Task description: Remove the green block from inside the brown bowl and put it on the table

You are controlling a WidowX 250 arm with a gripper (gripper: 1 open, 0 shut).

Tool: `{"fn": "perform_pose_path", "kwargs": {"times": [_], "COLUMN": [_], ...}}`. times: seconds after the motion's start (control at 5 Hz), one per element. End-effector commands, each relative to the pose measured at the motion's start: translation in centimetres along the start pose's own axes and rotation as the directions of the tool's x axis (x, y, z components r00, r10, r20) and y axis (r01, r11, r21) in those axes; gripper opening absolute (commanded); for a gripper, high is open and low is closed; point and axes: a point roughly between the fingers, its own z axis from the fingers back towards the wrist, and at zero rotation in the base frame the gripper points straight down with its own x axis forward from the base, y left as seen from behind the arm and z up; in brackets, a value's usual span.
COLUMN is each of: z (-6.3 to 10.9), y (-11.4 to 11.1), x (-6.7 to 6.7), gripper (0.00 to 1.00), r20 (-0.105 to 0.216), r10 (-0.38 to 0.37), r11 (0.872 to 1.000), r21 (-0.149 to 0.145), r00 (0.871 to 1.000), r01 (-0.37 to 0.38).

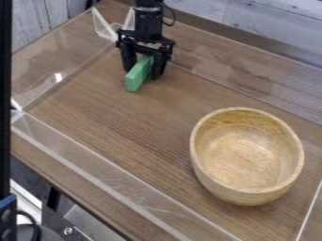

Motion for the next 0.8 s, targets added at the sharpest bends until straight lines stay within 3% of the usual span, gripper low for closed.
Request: {"fn": "perform_pose_path", "kwargs": {"times": [0.0, 0.2, 0.4, 0.6], "z": [4.1, 6.9, 11.3, 15.0], "y": [0.5, 0.6, 0.8, 1.4], "x": [0.3, -0.5, -1.6, -2.7], "gripper": [1.00, 1.00, 1.00, 1.00], "r20": [0.091, 0.124, 0.196, 0.237], "r10": [-0.009, -0.023, -0.038, -0.053], "r11": [1.000, 0.999, 0.998, 0.997], "r21": [-0.019, -0.031, -0.037, -0.042], "r00": [0.996, 0.992, 0.980, 0.970], "r01": [0.011, 0.027, 0.046, 0.065]}}
